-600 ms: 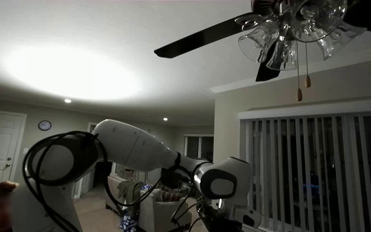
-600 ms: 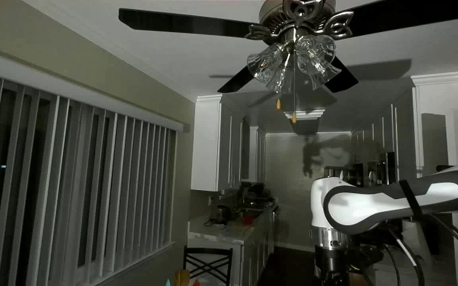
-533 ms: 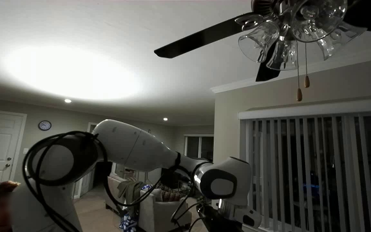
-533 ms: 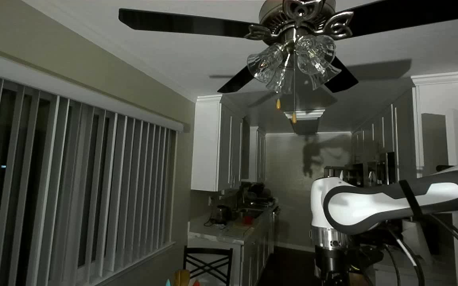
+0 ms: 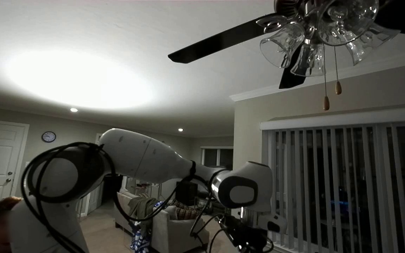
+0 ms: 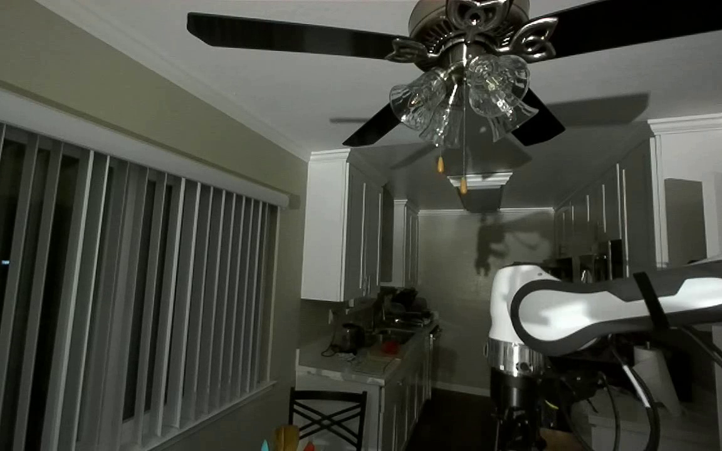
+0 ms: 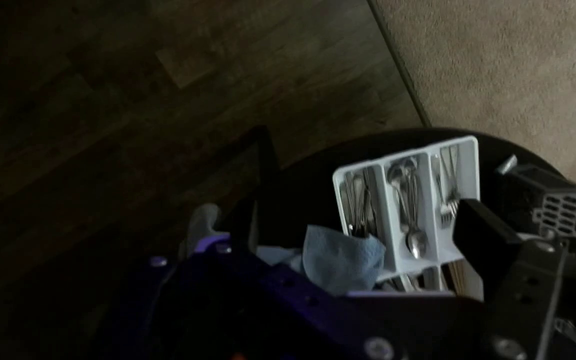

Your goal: Turn on the light

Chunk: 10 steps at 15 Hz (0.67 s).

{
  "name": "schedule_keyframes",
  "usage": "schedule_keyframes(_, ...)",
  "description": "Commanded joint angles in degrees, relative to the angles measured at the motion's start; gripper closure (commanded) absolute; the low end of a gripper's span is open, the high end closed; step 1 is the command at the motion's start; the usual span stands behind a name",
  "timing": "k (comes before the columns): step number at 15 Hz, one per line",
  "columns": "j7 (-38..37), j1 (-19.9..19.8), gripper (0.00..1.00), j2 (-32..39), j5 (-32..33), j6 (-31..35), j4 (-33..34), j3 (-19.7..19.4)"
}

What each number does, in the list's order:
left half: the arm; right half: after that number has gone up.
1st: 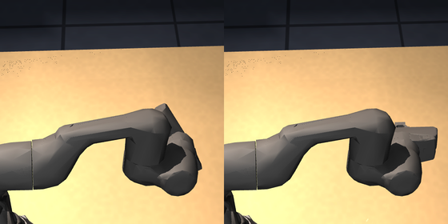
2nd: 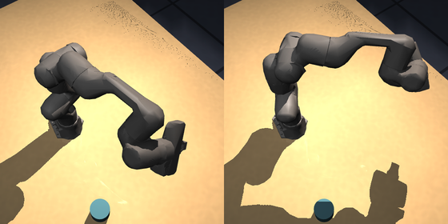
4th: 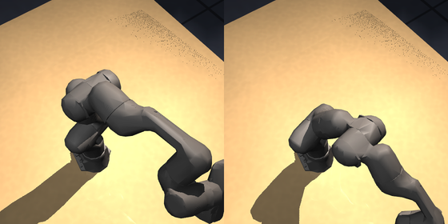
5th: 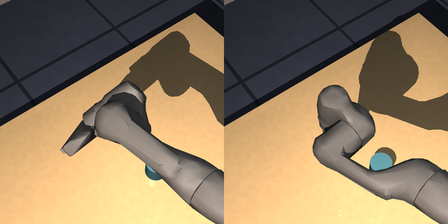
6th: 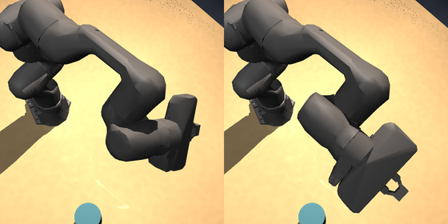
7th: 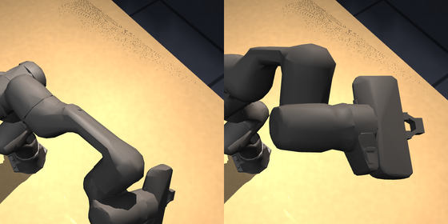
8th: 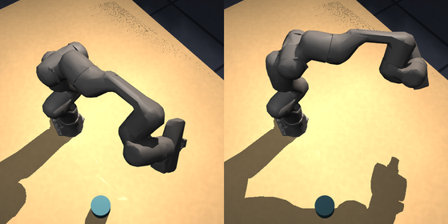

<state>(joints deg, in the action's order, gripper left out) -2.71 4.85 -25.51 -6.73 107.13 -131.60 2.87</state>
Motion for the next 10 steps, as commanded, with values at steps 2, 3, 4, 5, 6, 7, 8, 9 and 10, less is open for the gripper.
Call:
schedule_keyframes(2, -0.9, -0.2, 0.00, -8.1, 0.0, -0.5, 7.7, 1.0)
schedule_keyframes(3, -1.2, -0.2, 0.00, -9.9, -0.2, -0.5, 9.6, 1.1)
schedule_keyframes(4, -1.5, -0.4, 0.00, -11.8, -0.1, -0.4, 11.3, 1.1)
schedule_keyframes(5, -1.8, -0.7, 0.00, -13.5, 0.0, -0.4, 13.4, 1.0)
schedule_keyframes(6, -1.9, -1.1, 0.00, -14.5, 0.0, 1.1, 14.4, 0.8)
schedule_keyframes(7, -1.7, -1.4, 0.00, -15.4, 0.1, 3.4, 15.0, 0.6)
schedule_keyframes(8, -1.5, -1.7, 0.00, -16.2, 0.1, 6.4, 14.9, 0.4)
schedule_keyframes(9, -0.6, -1.9, 0.00, -16.8, 0.6, 10.5, 14.0, 0.2)
schedule_keyframes(10, 0.9, -1.7, 0.00, -17.1, 0.8, 14.2, 12.8, 0.0)
